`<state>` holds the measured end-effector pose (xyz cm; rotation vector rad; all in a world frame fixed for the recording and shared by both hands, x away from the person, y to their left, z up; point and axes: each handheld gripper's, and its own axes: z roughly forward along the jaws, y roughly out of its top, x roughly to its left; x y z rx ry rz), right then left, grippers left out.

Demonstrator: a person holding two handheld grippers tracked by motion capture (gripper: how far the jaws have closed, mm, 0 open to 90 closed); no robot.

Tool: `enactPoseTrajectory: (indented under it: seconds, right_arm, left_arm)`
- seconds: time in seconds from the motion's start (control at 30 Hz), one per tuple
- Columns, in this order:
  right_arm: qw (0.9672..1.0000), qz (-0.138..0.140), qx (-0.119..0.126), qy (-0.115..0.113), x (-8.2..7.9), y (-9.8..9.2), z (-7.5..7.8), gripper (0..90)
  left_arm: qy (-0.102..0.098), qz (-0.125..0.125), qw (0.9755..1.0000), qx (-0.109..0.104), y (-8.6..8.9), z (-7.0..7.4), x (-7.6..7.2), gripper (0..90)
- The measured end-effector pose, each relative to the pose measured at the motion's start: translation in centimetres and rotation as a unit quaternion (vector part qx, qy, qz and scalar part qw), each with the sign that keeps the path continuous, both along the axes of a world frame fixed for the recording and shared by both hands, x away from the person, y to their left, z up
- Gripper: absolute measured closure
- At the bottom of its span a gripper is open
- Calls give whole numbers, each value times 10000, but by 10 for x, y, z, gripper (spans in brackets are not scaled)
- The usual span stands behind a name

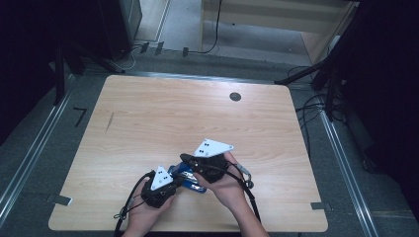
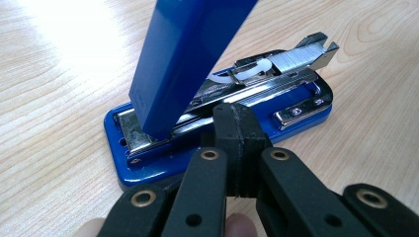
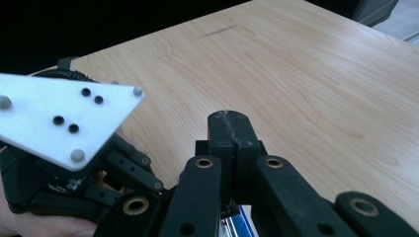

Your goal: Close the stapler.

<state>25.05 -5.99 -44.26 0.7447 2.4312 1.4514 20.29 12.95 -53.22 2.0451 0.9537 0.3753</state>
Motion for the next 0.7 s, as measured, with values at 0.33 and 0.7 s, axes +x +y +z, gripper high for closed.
enactPoseTrajectory:
  seconds: [0.33,0.7]
  right_arm:
    - [9999,-110,34,78,-2,-15,-13,900]
    - [9994,-209,213,188,-9,-32,-31,900]
  left_arm:
    - [6,-38,10000,-5,1,0,0,900]
    - [-19,-96,9999,44,1,0,-2,900]
